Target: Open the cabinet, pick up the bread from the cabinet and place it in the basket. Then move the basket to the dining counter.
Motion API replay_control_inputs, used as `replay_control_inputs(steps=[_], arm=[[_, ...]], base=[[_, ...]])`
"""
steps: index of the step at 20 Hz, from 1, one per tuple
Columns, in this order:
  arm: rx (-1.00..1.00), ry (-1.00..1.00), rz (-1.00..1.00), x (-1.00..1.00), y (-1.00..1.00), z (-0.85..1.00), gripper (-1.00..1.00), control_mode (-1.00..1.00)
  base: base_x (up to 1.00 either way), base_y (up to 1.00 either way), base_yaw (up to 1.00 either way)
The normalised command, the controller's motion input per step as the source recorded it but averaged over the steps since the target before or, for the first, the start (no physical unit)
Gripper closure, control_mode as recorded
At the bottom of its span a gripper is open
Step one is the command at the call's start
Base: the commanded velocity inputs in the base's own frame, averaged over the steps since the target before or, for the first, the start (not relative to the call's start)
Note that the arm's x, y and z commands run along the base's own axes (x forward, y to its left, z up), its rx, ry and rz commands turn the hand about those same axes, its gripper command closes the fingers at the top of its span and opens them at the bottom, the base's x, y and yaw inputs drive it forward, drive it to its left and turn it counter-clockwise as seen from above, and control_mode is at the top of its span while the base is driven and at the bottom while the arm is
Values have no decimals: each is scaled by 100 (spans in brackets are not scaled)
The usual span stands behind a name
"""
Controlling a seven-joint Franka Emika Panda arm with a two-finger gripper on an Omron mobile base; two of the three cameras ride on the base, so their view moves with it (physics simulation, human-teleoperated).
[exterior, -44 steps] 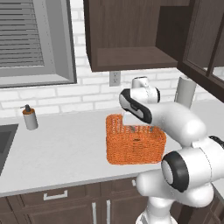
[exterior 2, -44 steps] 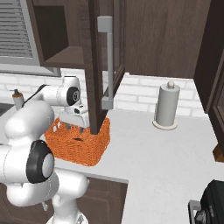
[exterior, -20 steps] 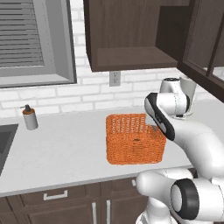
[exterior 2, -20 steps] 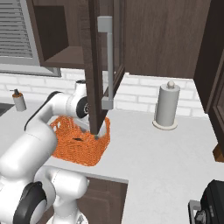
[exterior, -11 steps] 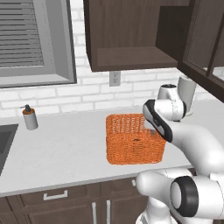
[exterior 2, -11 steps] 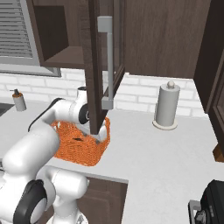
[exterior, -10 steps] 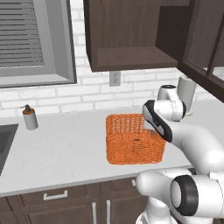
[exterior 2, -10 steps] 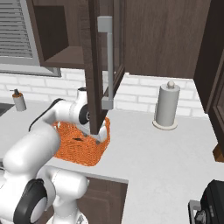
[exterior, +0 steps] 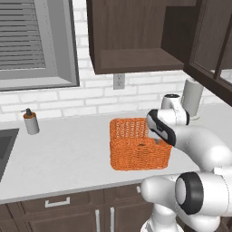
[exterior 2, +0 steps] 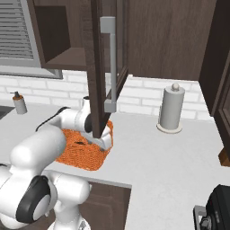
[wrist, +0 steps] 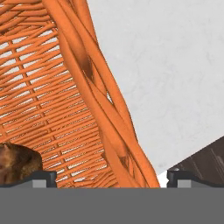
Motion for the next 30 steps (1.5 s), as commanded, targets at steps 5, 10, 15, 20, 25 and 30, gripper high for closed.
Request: replay_control_inputs(steps=[5, 10, 15, 20, 25, 30], arm=[[0, 0, 0, 0, -4, -30, -100, -100], [0, 0, 0, 0, 9, -27, -100, -100], [0, 0, 0, 0, 19, -22, 100, -100], [0, 0, 0, 0, 26, -21, 100, -100], [1, 0, 0, 0, 35, -22, 100, -100], [0, 0, -2, 3, 33, 3, 100, -100]], base=[[0, 0, 0], [0, 0, 0], [0, 0, 0], [0, 0, 0], [0, 0, 0], [0, 0, 0]])
